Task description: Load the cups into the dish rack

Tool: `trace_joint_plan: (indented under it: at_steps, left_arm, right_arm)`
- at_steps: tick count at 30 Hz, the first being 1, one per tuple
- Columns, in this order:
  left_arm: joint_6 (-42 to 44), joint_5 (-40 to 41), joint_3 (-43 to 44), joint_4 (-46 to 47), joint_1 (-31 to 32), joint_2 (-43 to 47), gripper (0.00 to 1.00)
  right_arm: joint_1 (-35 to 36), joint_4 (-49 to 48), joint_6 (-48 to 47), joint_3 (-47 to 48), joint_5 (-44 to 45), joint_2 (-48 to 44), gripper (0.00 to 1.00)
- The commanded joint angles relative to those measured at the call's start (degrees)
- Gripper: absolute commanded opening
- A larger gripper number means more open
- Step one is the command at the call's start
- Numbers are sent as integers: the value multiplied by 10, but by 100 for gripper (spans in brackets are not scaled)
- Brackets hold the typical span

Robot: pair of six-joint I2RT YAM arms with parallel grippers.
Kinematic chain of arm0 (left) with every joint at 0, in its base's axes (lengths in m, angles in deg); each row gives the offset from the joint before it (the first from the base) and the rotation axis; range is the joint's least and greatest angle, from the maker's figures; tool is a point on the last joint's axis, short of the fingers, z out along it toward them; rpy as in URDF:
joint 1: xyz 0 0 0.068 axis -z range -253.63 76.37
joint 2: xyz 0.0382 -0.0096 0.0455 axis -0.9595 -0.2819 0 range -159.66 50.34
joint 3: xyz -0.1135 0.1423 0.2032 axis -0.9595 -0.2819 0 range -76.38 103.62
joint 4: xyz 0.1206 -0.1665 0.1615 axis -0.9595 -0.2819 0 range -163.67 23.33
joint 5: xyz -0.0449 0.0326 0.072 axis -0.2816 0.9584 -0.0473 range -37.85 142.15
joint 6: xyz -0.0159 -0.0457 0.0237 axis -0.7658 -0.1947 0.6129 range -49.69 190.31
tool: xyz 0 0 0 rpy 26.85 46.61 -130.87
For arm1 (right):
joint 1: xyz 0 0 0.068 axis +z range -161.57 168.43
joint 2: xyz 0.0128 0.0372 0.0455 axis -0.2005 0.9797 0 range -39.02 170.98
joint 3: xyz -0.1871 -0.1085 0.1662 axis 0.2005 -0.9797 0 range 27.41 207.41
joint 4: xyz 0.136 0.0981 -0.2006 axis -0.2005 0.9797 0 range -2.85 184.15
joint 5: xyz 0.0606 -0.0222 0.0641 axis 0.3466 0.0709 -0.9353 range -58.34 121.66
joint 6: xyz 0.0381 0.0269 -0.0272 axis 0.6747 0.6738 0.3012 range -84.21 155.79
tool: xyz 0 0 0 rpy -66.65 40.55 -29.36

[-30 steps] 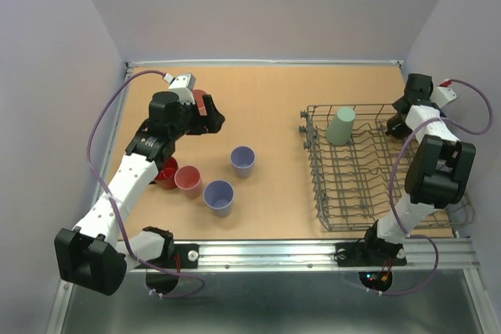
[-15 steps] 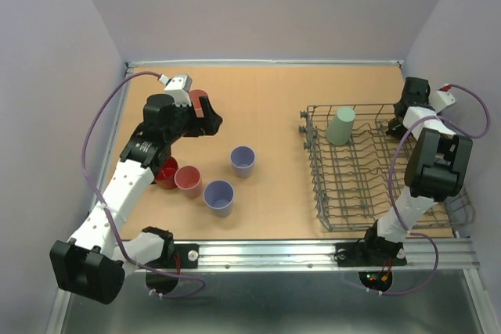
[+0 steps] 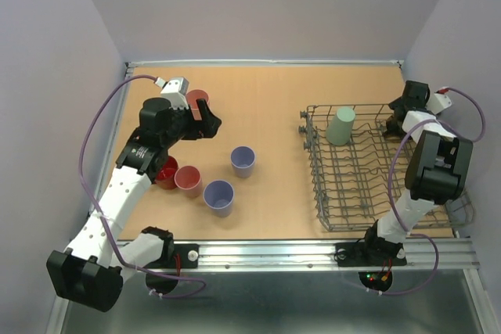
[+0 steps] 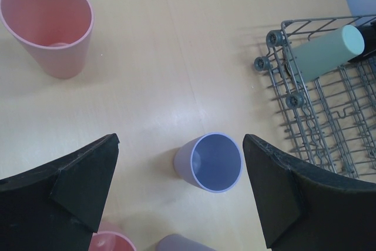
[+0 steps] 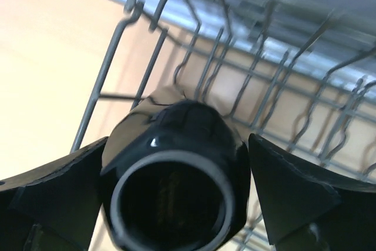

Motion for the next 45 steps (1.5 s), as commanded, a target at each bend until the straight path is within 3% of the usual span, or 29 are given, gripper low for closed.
trace_joint_plan:
  at_steps: [1,21,30,33,38,45]
  left_arm:
    - [-8,-8,-4,15,-3,20,98]
    - [-12,-16,17,-12,-3,35,98]
    - [14,17,37,-106,-2,-40,93]
    - [11,1,31,-102,-1,-44,92]
    - [-3,-19,21,-85,1,-39,92]
    - [-29,-30,-6,-50,1,-23,92]
  right_arm:
    - [1,5,-8,-18,-36,-32,100]
    - [1,54,-66,-37,-33,-213,100]
    - [1,95,-80,-33,-90,-332,100]
    - [1,102,-99,-31,-110,-319,100]
    - [-17,167,-81,19,-152,-221,100]
    - [-20,183,-126,44,-138,-142,100]
